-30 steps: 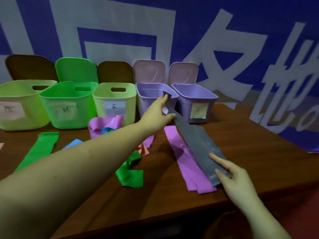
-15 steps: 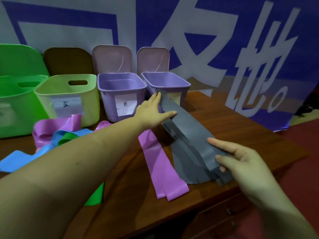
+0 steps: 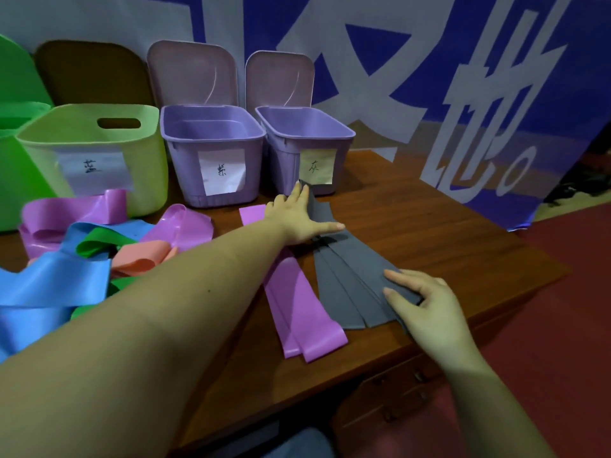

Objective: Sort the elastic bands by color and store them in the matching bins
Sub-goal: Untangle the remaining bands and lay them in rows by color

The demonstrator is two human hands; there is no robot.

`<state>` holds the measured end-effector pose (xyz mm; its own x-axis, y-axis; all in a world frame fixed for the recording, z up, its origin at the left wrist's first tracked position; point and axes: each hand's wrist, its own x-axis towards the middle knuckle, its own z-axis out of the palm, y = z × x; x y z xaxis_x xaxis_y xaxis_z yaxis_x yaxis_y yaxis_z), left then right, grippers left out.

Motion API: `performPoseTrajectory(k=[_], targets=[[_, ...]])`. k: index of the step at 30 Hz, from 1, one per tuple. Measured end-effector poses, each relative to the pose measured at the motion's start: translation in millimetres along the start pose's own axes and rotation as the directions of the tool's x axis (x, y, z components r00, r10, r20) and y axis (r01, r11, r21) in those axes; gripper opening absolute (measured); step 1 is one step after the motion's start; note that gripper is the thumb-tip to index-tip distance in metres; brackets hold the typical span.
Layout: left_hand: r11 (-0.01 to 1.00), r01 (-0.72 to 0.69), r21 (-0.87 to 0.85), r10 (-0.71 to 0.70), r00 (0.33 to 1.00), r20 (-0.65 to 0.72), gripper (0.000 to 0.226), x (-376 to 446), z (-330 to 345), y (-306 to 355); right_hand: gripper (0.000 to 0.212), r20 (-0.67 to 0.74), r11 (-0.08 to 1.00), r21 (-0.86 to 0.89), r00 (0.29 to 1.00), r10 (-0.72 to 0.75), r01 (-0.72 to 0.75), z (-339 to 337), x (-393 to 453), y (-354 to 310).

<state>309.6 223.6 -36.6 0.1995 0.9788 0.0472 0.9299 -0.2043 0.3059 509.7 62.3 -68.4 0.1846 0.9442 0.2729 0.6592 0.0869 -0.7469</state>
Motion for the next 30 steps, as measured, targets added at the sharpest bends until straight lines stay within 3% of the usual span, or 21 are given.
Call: performPoseTrajectory(k=[4, 8, 13, 14, 18, 22, 24, 26, 30], targets=[[0.995, 0.032, 0.091, -0.035, 0.999, 0.028, 0.121, 0.7, 7.9, -4.0, 0.034, -0.03, 0.992, -0.12, 0.999, -0.043, 0.039, 6.8, 0.9, 2.1], [0.966, 0.004, 0.257, 0.045, 0.982, -0.186, 0.118, -3.4, 11.6, 3.3, 0.036, -0.043, 0.989, -0.14, 0.998, -0.043, 0.036, 8.4, -0.7, 2.7], [0.935, -0.27, 0.231, 0.335, 0.885, -0.323, 0.068, -24.5, 12.7, 22.8, 0.033, -0.045, 0.98, -0.191, 0.996, -0.073, 0.063, 12.4, -1.1, 3.3], [0.925, -0.283, 0.254, 0.351, 0.893, -0.283, 0.064, -29.8, 13.8, 27.1, 0.033, -0.056, 0.977, -0.205, 0.995, -0.078, 0.065, 13.2, -1.4, 2.0], [0.904, -0.298, 0.307, 0.281, 0.955, 0.1, 0.078, -46.3, 6.8, 34.7, 0.034, -0.017, 0.978, -0.209, 0.999, -0.034, 0.029, 9.9, -1.1, -4.4], [0.929, -0.309, 0.204, 0.309, 0.951, 0.035, 0.078, -78.4, -22.3, 22.4, 0.036, 0.105, 0.981, -0.196, 0.994, 0.025, -0.004, -1.0, 2.0, -17.2], [0.934, -0.315, 0.171, 0.323, 0.946, -0.023, 0.072, -104.9, -36.9, 8.7, 0.034, 0.031, 0.955, -0.286, 0.997, -0.072, 0.078, 2.1, 2.1, -32.4], [0.93, -0.312, 0.194, 0.33, 0.942, -0.066, 0.07, -135.7, -48.4, -17.5, 0.028, -0.003, 0.941, -0.259, 0.974, -0.227, 0.219, 16.9, -2.5, -61.4], [0.923, -0.288, 0.254, 0.338, 0.924, -0.181, 0.084, -192.2, -65.6, -84.5, 0.021, 0.162, 0.923, -0.058, 0.915, -0.368, 0.381, 66.3, -17.3, -124.2]])
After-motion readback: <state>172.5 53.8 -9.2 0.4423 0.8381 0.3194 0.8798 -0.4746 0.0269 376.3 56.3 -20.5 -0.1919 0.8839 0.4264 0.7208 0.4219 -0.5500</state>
